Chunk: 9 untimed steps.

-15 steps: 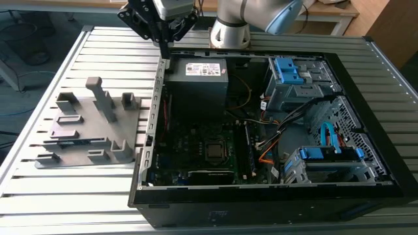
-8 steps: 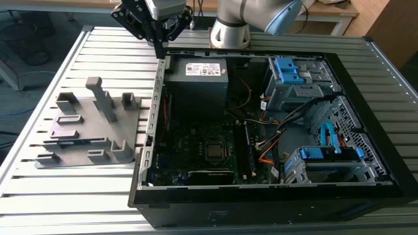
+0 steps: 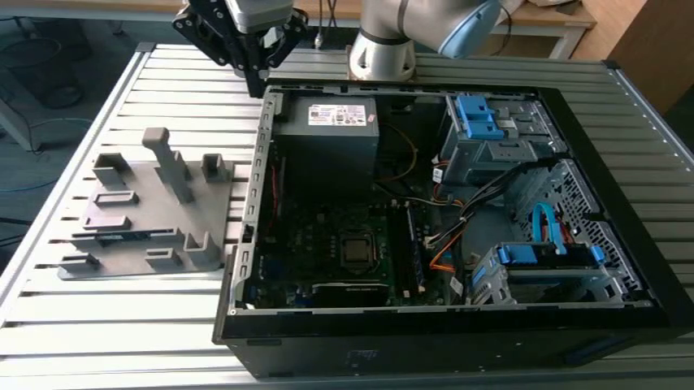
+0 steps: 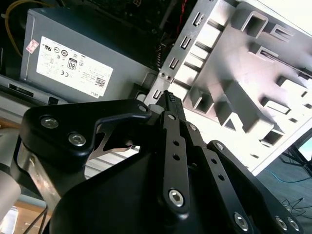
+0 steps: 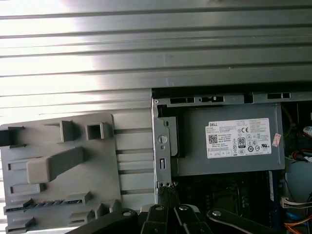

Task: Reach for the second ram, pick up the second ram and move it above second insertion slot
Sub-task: 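Reach for the second ram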

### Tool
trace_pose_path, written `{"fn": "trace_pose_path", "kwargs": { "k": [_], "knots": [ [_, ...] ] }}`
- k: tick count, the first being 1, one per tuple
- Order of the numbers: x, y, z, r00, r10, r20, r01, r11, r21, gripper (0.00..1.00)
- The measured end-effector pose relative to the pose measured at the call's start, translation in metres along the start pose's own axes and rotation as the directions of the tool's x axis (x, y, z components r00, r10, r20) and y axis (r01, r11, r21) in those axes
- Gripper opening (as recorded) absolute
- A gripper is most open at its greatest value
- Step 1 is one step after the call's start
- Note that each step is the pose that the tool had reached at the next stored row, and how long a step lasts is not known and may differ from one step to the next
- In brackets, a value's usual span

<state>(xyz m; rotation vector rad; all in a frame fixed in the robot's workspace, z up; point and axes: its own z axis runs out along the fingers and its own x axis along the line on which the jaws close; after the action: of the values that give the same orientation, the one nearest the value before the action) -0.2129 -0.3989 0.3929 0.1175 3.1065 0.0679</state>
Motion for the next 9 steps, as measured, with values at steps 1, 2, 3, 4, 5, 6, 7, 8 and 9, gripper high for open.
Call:
{"fn": "trace_pose_path", "kwargs": {
  "k": [1, 2, 3, 4, 5, 6, 7, 8, 9],
  "knots": [
    [0.0013, -0.0001, 0.0, 1.0, 0.0, 0.0, 0.0, 1.0, 0.0, 0.1],
    [0.0025, -0.0002, 0.0, 1.0, 0.0, 0.0, 0.0, 1.0, 0.0001, 0.1],
    [0.0038, -0.0003, 0.0, 1.0, 0.0, 0.0, 0.0, 1.0, 0.0, 0.1],
    [0.005, -0.0004, -0.0001, 1.0, 0.0, 0.0, 0.0, 1.0, 0.0, 0.1],
    [0.0064, -0.0005, -0.0001, 1.0, 0.0, 0.0, 0.0, 1.0, 0.0, 0.1],
    [0.0078, -0.0006, 0.0, 1.0, 0.0, 0.0001, 0.0, 1.0, -0.0001, 0.1],
    [0.0096, -0.0007, -0.0001, 1.0, 0.0, 0.0, 0.0, 1.0, 0.0, 0.1],
    [0.0114, -0.0009, -0.0002, 1.0, 0.0, 0.0, 0.0, 1.0, 0.0, 0.1],
    [0.0138, -0.001, -0.0002, 1.0, 0.0, 0.0, 0.0, 1.0, 0.0, 0.1]
  ]
}}
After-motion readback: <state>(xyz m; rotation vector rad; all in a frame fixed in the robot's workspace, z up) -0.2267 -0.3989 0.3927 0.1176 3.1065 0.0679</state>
